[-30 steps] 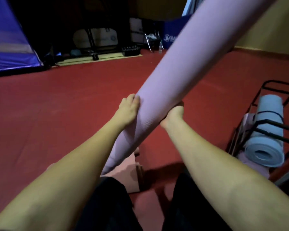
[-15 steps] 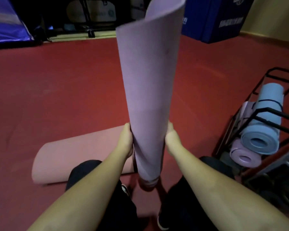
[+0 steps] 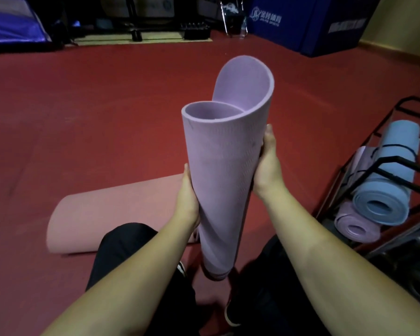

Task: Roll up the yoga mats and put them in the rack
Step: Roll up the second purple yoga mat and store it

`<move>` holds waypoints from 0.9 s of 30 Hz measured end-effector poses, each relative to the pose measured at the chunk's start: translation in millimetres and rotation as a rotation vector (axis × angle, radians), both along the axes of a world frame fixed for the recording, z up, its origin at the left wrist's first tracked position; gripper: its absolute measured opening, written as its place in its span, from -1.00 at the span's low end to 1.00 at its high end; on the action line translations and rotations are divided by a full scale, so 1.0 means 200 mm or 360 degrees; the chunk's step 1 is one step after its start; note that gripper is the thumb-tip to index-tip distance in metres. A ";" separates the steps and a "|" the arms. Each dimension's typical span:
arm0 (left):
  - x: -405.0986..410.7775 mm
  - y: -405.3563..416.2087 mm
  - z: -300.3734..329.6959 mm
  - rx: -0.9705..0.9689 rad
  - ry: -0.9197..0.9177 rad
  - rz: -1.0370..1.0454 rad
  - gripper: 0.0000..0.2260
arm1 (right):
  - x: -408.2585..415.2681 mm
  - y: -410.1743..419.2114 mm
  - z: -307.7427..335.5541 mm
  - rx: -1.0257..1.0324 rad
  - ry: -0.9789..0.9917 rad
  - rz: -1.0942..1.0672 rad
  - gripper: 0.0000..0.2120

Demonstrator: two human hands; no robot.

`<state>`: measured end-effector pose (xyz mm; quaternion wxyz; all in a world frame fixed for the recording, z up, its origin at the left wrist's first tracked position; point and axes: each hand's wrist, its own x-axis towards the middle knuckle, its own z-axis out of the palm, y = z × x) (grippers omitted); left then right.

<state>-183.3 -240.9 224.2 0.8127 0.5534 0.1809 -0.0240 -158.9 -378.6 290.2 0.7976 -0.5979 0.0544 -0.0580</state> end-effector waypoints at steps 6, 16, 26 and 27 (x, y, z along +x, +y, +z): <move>-0.04 0.00 0.10 -0.0053 -0.0144 0.0006 -0.65 | -0.09 -0.03 0.19 0.0264 -0.0148 0.0069 -0.51; -0.11 0.04 0.07 0.0212 -0.0045 0.0040 -0.72 | -0.15 0.01 -0.11 -0.0221 0.0304 -0.0087 -0.73; -0.16 -0.02 0.33 -0.0031 -0.0393 -0.0014 -0.54 | -0.19 -0.04 0.25 0.0456 -0.0157 0.0108 -0.41; -0.17 -0.02 0.31 -0.0013 -0.0377 -0.0001 -0.56 | -0.19 -0.04 0.24 0.0478 -0.0170 0.0102 -0.41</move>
